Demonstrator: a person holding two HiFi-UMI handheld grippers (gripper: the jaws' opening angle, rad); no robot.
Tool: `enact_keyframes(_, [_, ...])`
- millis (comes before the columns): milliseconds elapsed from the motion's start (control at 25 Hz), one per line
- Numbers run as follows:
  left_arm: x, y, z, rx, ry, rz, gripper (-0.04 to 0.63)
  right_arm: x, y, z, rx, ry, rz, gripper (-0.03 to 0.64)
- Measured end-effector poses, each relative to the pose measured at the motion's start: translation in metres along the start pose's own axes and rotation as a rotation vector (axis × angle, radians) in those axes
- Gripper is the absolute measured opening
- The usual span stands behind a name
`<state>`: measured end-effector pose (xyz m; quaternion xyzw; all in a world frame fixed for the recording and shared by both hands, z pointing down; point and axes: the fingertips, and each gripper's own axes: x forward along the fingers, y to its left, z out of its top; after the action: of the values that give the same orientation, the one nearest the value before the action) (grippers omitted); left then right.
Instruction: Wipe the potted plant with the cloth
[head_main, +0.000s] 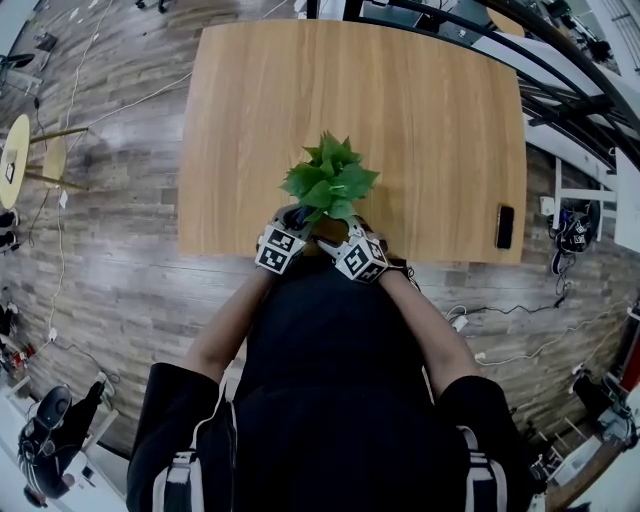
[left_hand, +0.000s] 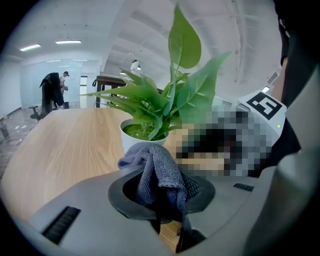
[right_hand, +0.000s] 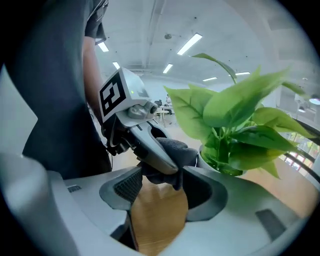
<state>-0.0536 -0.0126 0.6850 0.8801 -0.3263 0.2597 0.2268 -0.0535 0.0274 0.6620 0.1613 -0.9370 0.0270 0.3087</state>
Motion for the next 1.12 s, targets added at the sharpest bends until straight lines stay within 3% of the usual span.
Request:
enact_keyframes(200, [-0.003,-0.007,0.009,-0.102,-0.051,-0.002,0.115,-0.018,-0.012,-0.010,0.162,-0.042,-0.049,0.255])
enact_keyframes(360, [-0.016,-0.019,0.012,-0.082,-0.107,0.026,0.115,-0.045,-0.025,-0.013,0.261,-0.103,-0.095,0.255])
enact_keyframes(480, [-0.046,-0.025,0.023,-0.063,-0.216,0.124,0.115,-0.080,-0.032,0.003,0.350,-0.223,-0.123,0.255])
enact_keyframes(520, [-0.058,-0.027,0.028,-0.070,-0.259,0.166,0.115,-0.095,-0.031,0.011,0.352,-0.262,-0.131,0.246])
enact_keyframes(560, [-0.070,-0.031,0.032,-0.087,-0.296,0.200,0.115,-0.110,-0.026,0.018,0.333,-0.290,-0.137,0.170])
enact_keyframes(600, [-0.083,-0.038,0.034,-0.107,-0.327,0.225,0.115,-0.124,-0.018,0.023,0.301,-0.311,-0.141,0.053])
enact_keyframes(720, [-0.116,-0.080,0.039,-0.136,-0.403,0.283,0.115,-0.167,0.017,0.029,0.218,-0.365,-0.157,0.043])
enact_keyframes(880, [-0.154,-0.155,0.049,-0.098,-0.505,0.371,0.115,-0.230,0.064,0.050,0.260,-0.512,-0.158,0.017])
enact_keyframes(960, [-0.169,-0.192,0.050,-0.092,-0.533,0.366,0.115,-0.254,0.087,0.060,0.242,-0.565,-0.185,0.018])
enact_keyframes(1120, [-0.191,-0.246,0.047,-0.085,-0.548,0.341,0.115,-0.274,0.122,0.063,0.232,-0.550,-0.259,0.017])
